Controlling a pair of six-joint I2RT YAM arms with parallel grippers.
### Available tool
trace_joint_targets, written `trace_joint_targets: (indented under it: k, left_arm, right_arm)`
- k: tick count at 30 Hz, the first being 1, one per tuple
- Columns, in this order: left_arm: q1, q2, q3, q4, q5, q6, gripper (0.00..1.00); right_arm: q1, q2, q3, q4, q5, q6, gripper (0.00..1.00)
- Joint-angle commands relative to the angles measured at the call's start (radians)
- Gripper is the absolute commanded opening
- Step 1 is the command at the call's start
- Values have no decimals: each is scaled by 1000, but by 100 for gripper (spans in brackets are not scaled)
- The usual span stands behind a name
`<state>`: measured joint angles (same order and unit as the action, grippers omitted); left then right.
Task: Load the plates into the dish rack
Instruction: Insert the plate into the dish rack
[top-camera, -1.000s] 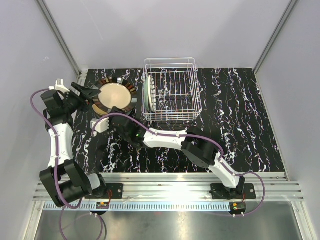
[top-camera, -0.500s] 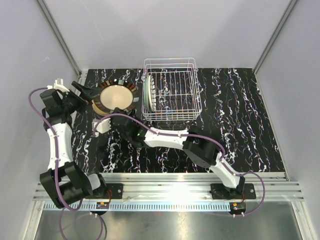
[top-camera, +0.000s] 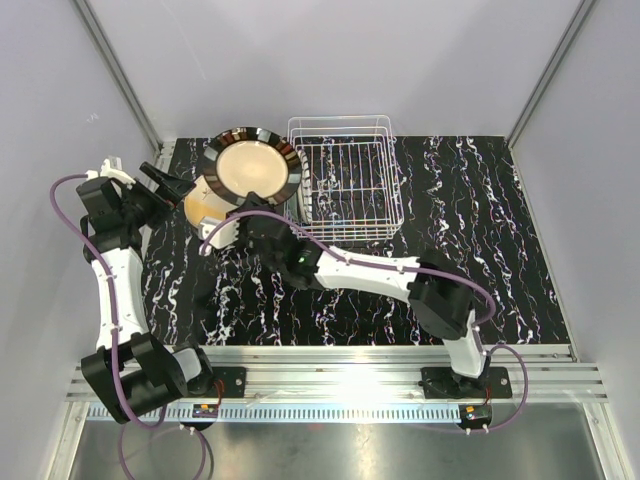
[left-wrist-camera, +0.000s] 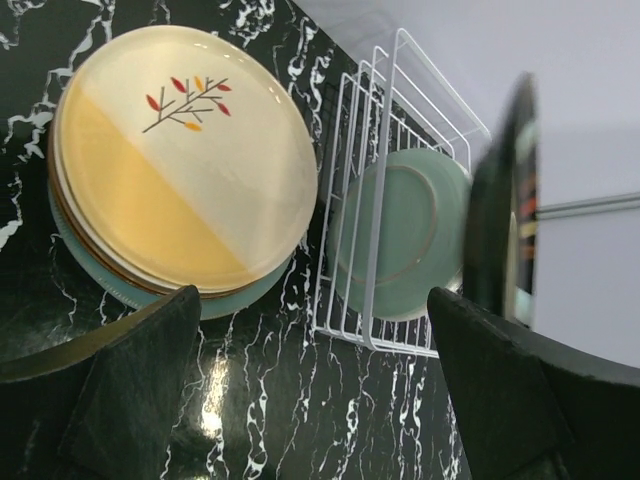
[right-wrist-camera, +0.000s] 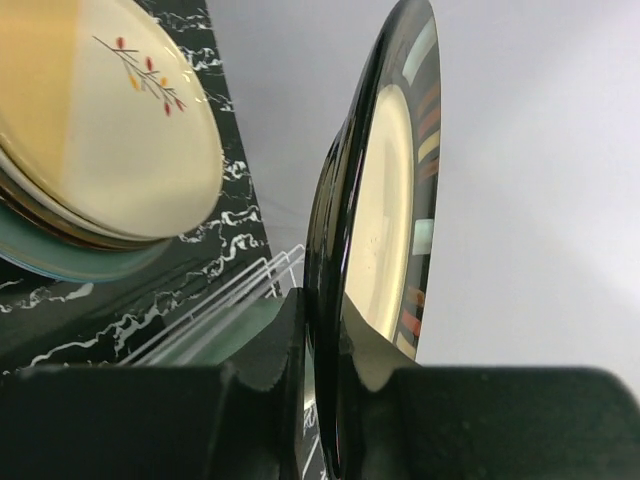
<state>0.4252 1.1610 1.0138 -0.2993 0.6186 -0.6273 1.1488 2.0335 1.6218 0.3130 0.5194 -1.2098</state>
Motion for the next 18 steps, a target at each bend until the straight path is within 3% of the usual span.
trace_joint_targets:
  k: [1, 10, 18]
  left_arm:
    - [1, -21, 54, -12, -51, 32, 99]
    - [0, -12, 54, -18, -51, 40, 99]
    - [0, -3, 46, -9, -46, 32, 99]
  right_arm:
    - [-15, -169, -26, 205, 70, -53, 0]
    - [-30, -439, -175, 173, 111, 125, 0]
    - [-107, -590, -283, 71, 79, 536, 0]
